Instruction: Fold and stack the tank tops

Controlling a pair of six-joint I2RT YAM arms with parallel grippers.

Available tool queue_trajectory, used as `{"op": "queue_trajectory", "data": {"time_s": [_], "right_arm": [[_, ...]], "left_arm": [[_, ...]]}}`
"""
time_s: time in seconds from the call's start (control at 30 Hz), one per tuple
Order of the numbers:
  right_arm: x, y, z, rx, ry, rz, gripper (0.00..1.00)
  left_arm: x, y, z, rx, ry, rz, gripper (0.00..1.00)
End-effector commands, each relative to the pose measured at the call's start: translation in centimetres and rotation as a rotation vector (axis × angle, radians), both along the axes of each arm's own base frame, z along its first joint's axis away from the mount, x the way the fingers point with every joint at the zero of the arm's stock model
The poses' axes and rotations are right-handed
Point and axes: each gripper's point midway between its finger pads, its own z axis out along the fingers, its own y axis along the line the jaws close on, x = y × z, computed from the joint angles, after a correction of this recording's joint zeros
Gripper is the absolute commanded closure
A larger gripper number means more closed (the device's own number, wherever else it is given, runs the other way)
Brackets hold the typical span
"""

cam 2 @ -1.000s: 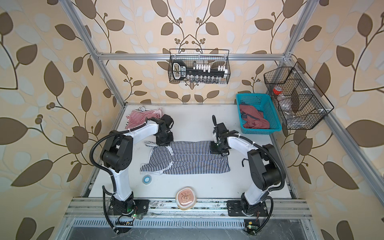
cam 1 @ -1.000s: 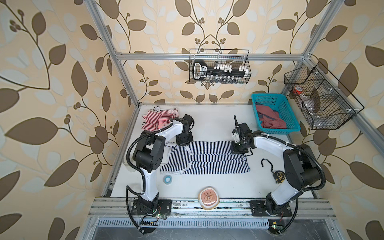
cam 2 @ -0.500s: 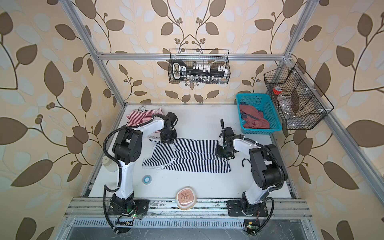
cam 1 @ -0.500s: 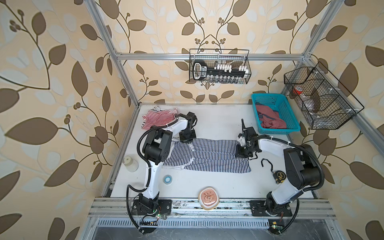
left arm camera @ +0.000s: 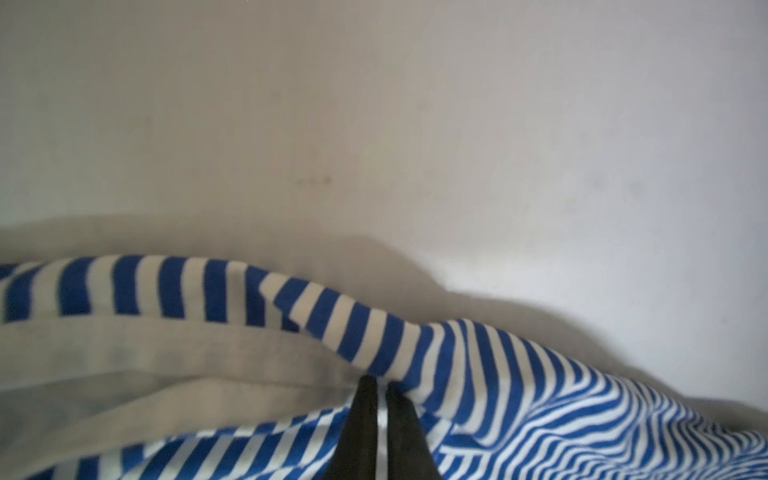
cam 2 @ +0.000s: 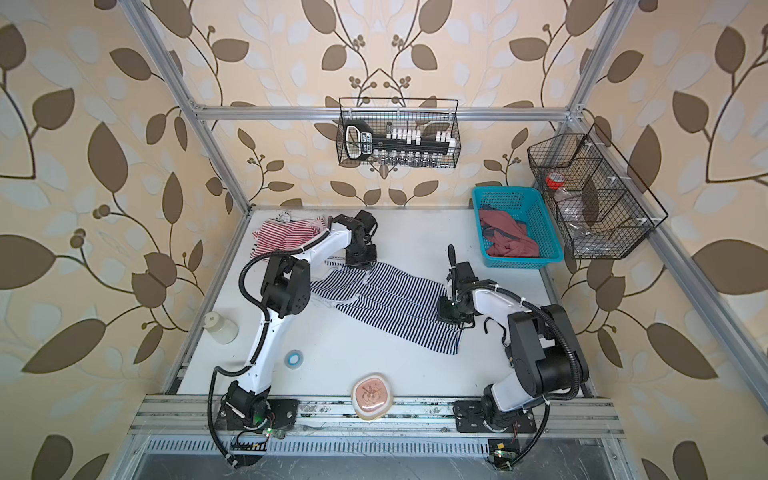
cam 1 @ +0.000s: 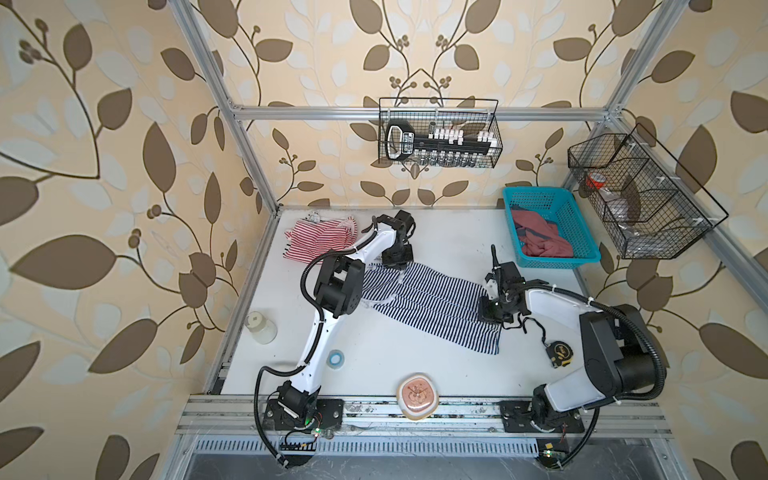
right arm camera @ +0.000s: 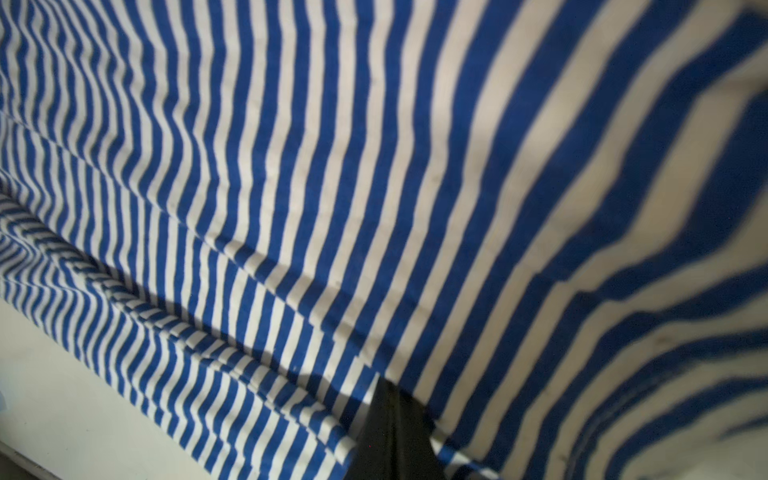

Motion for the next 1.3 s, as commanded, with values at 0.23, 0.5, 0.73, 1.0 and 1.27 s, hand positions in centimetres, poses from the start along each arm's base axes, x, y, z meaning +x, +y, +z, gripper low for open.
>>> {"op": "queue_trajectory", "data": {"time_s": [0.23,0.5,0.73,1.0,1.27], "right_arm": [[-7.3,-0.3,-2.8,-0.091,0.185,-0.028,1.00],[-8.9,2.8,-1.6,-0.003,0.184,0.007,1.00],[-10.0,5.5,-1.1,0.060,0.186,0.028,1.00],[-10.7,10.0,-1.9,0.125,0.209,0.071,1.00],[-9.8,15.3,-1.4,0.167,0.185,0.137,0.99]], "left_arm": [[1.5,-3.9,-4.3,-0.126,0.031,-0.093,0.93],[4.3,-7.9,-3.2,-0.311,-0.069,-0.149,0.93],[5.9,-10.4,-2.3,-0.449,-0.138,-0.184,0.92],[7.9,-12.2,-0.9,-0.547,-0.234,-0.214,0.92],[9.1,-12.6,2.1,-0.578,-0.349,-0.294,0.92]]}}
